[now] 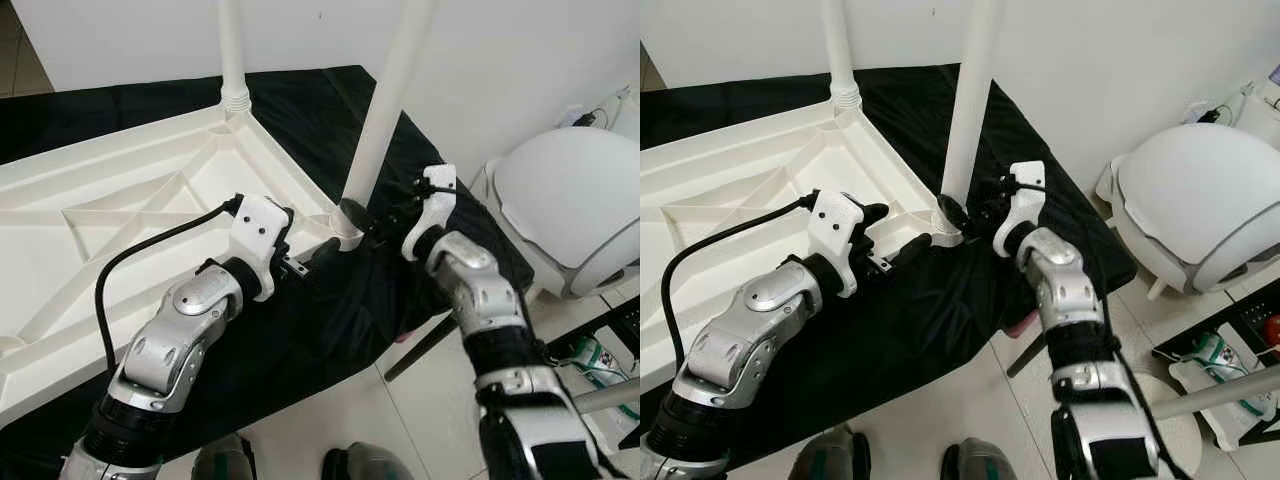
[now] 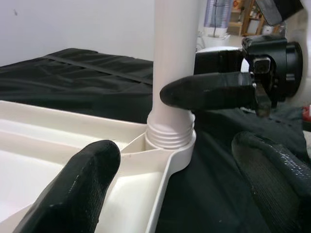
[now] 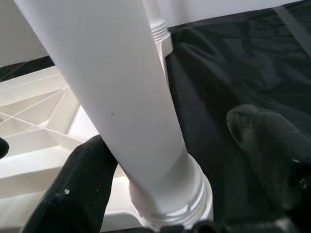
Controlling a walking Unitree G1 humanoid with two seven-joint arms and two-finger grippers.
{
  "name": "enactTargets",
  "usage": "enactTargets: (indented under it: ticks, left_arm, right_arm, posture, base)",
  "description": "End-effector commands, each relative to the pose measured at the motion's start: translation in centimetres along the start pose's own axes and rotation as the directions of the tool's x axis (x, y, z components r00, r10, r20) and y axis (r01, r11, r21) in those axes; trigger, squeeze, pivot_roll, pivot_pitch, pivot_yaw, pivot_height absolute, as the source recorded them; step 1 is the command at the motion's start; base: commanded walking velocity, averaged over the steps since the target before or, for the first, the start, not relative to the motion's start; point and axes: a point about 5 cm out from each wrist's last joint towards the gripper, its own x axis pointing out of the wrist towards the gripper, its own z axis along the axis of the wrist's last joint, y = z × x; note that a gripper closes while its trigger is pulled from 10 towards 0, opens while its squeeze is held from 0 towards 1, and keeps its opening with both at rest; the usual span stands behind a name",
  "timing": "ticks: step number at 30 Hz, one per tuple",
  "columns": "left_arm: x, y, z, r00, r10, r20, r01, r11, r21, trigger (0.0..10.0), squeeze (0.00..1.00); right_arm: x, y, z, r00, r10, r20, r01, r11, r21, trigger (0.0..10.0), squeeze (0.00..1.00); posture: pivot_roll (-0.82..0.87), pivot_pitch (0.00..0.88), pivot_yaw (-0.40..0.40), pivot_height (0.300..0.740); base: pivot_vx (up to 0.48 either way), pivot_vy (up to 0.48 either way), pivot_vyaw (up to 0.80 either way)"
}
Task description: Building children table
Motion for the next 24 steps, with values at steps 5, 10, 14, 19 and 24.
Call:
enactTargets:
  ticks: [5, 10, 14, 19, 24]
  left_arm:
    - [-0.5, -1.0, -0.2, 0.991, -0.13, -0.025, 0.13, 0.992, 0.006, 10.0, 0.0]
    - [-0.7, -1.0, -0.2, 0.989, -0.14, -0.038, 0.141, 0.99, 0.017, 10.0, 0.0]
    - [-0.8, -1.0, -0.2, 0.989, -0.142, -0.042, 0.143, 0.989, 0.023, 10.0, 0.0]
    - [-1.0, -1.0, -0.2, 0.989, -0.14, -0.049, 0.141, 0.99, 0.028, 10.0, 0.0]
    - [-1.0, -0.9, -0.1, 0.989, -0.137, -0.051, 0.138, 0.99, 0.03, 10.0, 0.0]
  right_arm:
    - [0.8, -0.8, -0.3, 0.997, 0.068, -0.02, -0.068, 0.998, -0.009, 10.0, 0.0]
    - [1.7, -0.4, -0.6, 0.99, 0.138, -0.039, -0.138, 0.99, 0.005, 10.0, 0.0]
    - [2.5, 0.2, -1.2, 0.98, 0.186, -0.075, -0.186, 0.982, 0.001, 10.0, 0.0]
    - [3.1, 0.9, -2.0, 0.972, 0.205, -0.112, -0.208, 0.978, -0.011, 6.4, 0.0]
    - [3.1, 0.9, -2.4, 0.973, 0.199, -0.119, -0.203, 0.979, -0.02, 0.0, 0.0]
  posture:
    - [0.02, 0.019, -0.076, 0.74]
    - [0.04, 0.013, -0.077, 0.74]
    - [0.06, 0.006, -0.079, 0.74]
    - [0.06, 0.001, -0.079, 0.74]
    - [0.07, 0.0, -0.078, 0.74]
  base:
    - [0.0, 0.0, 0.0]
    - [0.0, 0.0, 0.0]
    - [0.0, 0.0, 0.0]
    - [0.0, 0.0, 0.0]
    - [0.0, 0.0, 0.0]
